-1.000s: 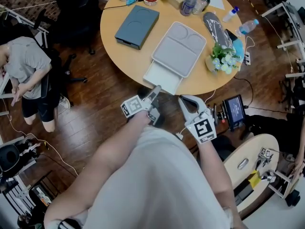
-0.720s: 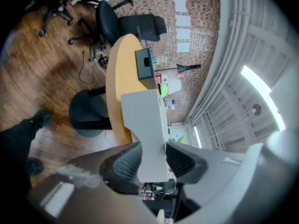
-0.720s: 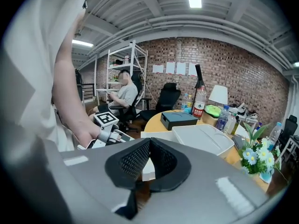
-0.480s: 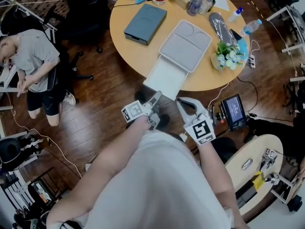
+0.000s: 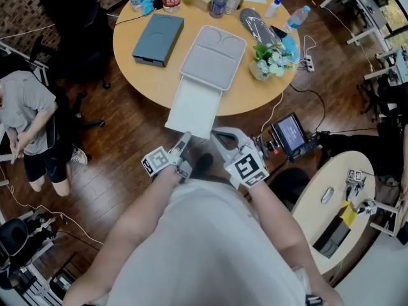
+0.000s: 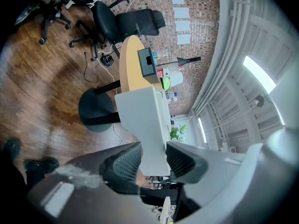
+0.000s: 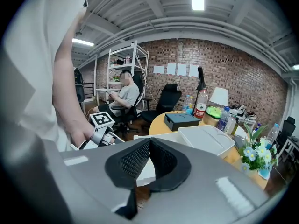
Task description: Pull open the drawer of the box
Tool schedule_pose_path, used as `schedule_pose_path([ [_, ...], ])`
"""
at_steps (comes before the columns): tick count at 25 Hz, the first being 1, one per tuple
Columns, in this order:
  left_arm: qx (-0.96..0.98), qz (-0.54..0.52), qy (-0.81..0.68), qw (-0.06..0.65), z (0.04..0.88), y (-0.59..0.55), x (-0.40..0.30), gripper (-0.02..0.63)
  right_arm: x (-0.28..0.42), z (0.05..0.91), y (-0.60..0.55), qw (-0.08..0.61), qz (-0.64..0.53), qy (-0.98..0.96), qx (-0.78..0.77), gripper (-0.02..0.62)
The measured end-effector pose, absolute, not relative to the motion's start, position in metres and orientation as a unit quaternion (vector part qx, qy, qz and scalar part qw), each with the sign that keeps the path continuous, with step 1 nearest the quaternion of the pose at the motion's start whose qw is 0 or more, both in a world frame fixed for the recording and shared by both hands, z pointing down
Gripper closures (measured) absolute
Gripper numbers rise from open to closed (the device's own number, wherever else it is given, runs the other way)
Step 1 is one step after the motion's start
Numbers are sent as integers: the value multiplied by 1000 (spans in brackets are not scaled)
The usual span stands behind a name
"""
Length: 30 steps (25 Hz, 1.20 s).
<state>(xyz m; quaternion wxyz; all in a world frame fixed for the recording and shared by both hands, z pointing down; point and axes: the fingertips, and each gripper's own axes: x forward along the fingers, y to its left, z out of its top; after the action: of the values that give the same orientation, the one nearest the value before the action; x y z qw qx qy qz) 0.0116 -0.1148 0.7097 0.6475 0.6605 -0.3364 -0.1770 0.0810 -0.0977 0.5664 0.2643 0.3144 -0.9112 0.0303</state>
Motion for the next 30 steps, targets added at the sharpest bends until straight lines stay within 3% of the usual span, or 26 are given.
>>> schedule_pose_path([
  [2, 676, -158, -336, 637, 710, -111, 10, 431, 79, 565, -94, 266, 32, -908, 321, 589],
  [3, 687, -147, -336, 627, 708, -110, 8, 471, 77, 565, -91, 267, 33, -907, 324, 588],
  [13, 730, -97, -316, 598, 696, -84, -12, 471, 48, 555, -61, 246, 40, -899, 359, 589],
  [16, 759, -60, -322, 562, 687, -74, -29, 492, 37, 550, -52, 242, 38, -897, 368, 589],
  [21, 815, 13, -333, 474, 663, -64, -59, 601, 22, 544, -37, 237, 31, -893, 382, 588],
  [30, 883, 81, -322, 332, 610, -28, -92, 601, 1, 542, 3, 225, 37, -892, 391, 589],
])
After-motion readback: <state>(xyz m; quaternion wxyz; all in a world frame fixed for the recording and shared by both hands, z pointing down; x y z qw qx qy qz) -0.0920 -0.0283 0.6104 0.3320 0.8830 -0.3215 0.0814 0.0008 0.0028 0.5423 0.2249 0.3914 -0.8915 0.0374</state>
